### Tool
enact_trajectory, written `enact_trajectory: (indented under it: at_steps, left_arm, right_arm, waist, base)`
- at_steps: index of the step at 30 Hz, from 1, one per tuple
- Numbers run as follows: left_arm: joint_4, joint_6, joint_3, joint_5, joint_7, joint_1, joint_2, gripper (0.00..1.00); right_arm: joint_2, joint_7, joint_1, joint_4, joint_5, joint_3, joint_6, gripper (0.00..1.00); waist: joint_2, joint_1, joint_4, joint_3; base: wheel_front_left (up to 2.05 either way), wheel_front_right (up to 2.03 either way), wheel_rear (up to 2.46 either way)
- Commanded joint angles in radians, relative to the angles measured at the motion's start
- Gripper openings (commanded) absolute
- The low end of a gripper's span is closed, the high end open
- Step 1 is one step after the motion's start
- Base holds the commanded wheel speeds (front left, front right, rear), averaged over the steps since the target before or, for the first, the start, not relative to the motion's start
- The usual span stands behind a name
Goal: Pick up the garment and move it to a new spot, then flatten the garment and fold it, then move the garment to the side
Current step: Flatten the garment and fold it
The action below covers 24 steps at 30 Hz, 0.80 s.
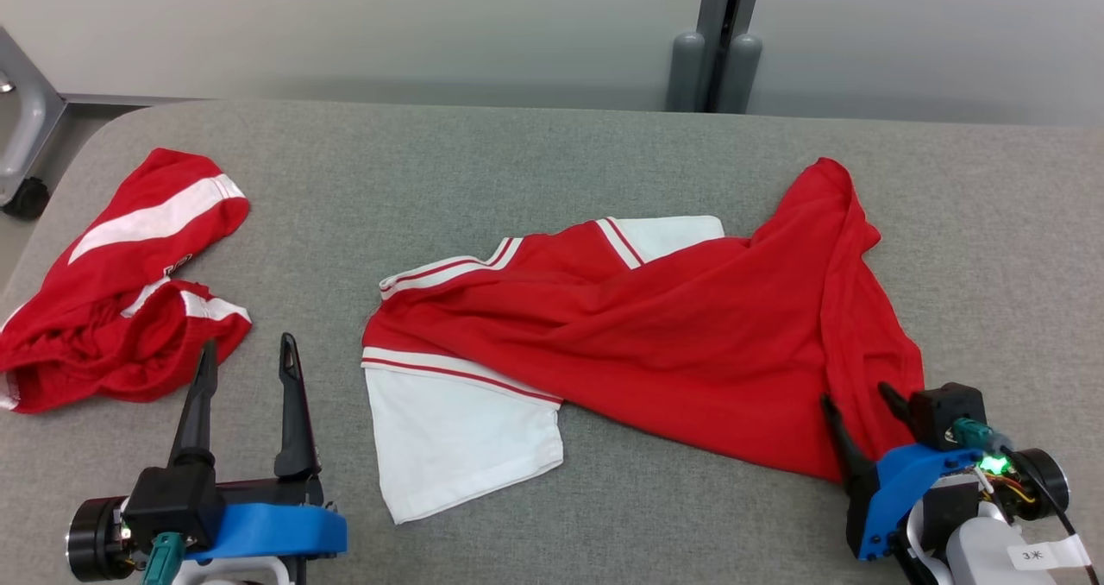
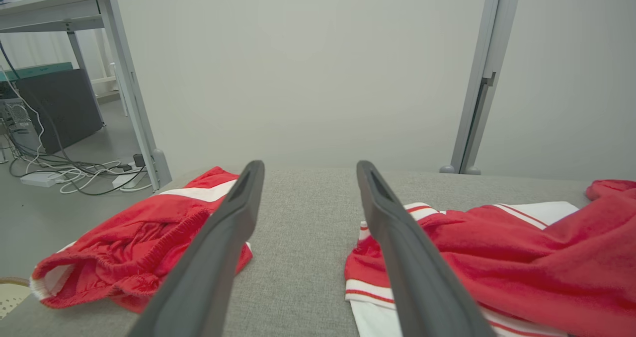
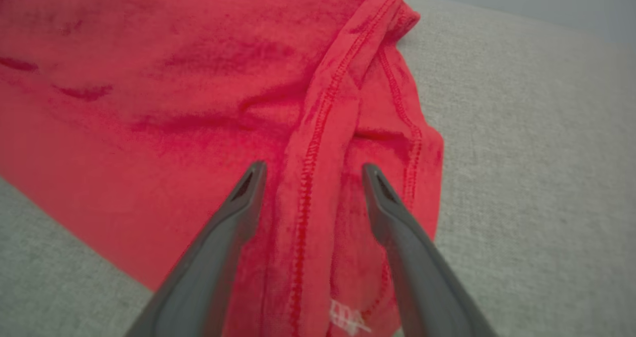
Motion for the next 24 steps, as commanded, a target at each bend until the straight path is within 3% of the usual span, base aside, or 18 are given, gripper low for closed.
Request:
enact_trajectory:
  at_steps: [1,4,5,6,14,24]
  left_arm:
    - [0.002,-0.005,0.004,0.003,-0.003,-0.013,0.000,1.00]
    - [0.003,-0.005,0.005,0.006,-0.003,-0.020,-0.003,1.00]
    - [0.003,-0.006,0.005,0.008,-0.003,-0.020,-0.003,1.00]
    - [0.004,-0.006,0.005,0.008,-0.003,-0.022,-0.003,1.00]
    - [0.016,-0.013,0.009,0.012,-0.003,-0.008,-0.007,1.00]
    - [0.028,-0.026,0.014,0.016,-0.003,0.022,-0.008,1.00]
  right_arm:
    - [0.000,-0.011,-0.021,0.024,0.001,0.007,0.000,1.00]
    - [0.005,-0.035,-0.046,0.086,0.008,0.030,0.000,0.97]
    - [0.009,-0.044,-0.053,0.104,0.014,0.038,0.000,0.40]
    - [0.010,-0.055,-0.060,0.120,0.019,0.049,0.000,0.00]
    - [0.023,-0.197,-0.075,0.123,0.082,0.104,0.000,0.00]
    - [-0.025,-0.168,0.118,-0.136,0.203,0.261,0.000,0.00]
  waist:
    - [0.0000,0.0000,0.006,0.008]
    - [0.0000,0.0000,0.010,0.014]
    - [0.0000,0.0000,0.011,0.016]
    - [0.0000,0.0000,0.011,0.018]
    - [0.0000,0.0000,-0.025,-0.007]
    - [0.0000,0.0000,-0.078,-0.065]
  base:
    - [0.00,0.00,0.00]
    - [0.00,0.00,0.00]
    - [0.00,0.00,0.00]
    - [0.00,0.00,0.00]
    - [0.00,0.00,0.00]
    - [0.00,0.00,0.00]
